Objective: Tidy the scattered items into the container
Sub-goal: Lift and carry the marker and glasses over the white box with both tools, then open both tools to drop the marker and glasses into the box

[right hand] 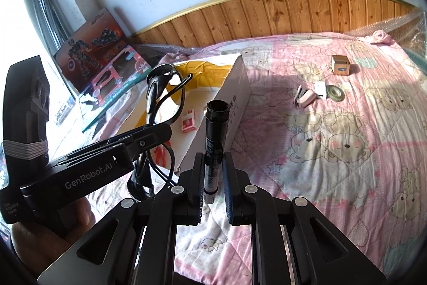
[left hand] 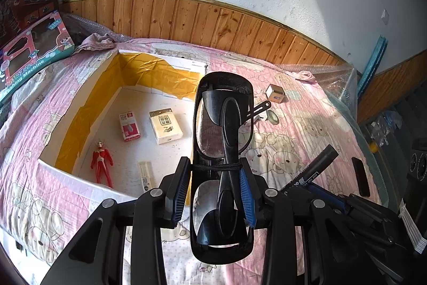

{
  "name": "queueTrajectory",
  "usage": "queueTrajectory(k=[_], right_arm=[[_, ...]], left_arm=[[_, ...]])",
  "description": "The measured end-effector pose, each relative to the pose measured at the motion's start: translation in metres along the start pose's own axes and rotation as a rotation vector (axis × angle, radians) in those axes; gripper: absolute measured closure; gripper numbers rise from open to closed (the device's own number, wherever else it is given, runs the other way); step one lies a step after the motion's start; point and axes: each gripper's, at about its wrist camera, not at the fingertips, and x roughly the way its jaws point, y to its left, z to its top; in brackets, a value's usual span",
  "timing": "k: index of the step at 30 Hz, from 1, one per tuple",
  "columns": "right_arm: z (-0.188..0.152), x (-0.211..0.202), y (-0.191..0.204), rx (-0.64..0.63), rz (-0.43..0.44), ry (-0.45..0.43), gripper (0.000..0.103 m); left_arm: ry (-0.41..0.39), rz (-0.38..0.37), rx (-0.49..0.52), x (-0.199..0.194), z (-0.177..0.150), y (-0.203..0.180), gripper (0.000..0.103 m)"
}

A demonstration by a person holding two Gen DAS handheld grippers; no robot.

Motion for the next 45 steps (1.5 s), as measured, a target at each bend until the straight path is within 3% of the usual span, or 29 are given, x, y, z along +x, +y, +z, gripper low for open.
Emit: queueTrajectory(k=[29,45], right_arm=[[0.050,0.041,0.060,-0.126,0.087,0.014,0.090],[0.079,0.087,0.069,-0.164,0.081,0.063,0.090]], left_arm=[[-0.062,0.051,-0.099,-0.029,0.032,0.065,0.066],[-0.039,0.074,-0.162,-0.006,0.054,0.106,0.066]])
